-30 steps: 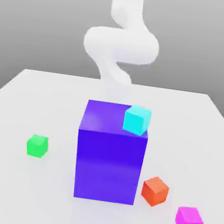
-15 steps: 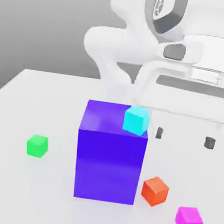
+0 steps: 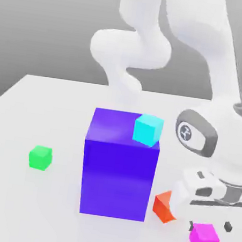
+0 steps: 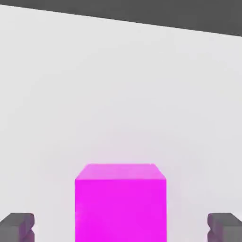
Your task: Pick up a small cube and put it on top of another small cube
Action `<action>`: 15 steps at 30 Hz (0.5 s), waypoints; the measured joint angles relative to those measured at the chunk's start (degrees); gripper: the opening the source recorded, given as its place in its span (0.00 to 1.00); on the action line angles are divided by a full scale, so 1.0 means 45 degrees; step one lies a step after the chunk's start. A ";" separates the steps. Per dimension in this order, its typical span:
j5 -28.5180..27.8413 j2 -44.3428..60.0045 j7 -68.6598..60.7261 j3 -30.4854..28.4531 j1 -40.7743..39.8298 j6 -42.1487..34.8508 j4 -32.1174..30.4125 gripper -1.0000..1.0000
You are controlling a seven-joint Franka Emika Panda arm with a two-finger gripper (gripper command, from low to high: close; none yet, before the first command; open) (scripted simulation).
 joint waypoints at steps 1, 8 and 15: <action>0.0000 0.0000 0.0000 0.0000 0.0000 0.0000 0.0000 0.00; 0.0255 -0.0348 -0.0186 0.0252 -0.0193 -0.0238 -0.0088 0.00; 0.1887 -0.2954 -0.0235 0.0624 -0.1457 -0.1569 -0.0499 0.00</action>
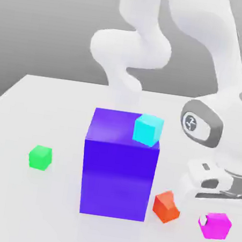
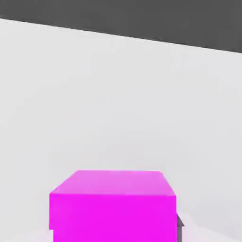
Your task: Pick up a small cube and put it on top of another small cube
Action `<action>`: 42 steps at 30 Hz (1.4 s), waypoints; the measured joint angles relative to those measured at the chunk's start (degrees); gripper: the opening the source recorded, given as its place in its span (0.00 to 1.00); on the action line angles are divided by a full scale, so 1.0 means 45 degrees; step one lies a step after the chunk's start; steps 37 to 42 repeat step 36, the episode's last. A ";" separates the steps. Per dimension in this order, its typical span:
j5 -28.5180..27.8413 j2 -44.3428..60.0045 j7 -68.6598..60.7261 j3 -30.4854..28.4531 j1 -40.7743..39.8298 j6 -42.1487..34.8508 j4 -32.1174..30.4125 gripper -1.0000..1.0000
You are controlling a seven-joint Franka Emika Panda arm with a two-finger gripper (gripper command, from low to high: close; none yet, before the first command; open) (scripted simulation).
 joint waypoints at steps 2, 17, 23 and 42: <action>0.0257 -0.0677 0.0929 -0.0613 -0.0470 -0.0003 -0.0246 0.00; 0.1509 -0.5163 0.9287 -0.3854 -0.6376 -0.0121 -0.4111 0.00; 0.1695 -0.6487 1.2557 -0.4738 -0.8764 -0.0263 -0.6016 0.00; 0.2563 -0.3269 1.4004 -0.5287 -0.9961 0.3336 -0.7084 1.00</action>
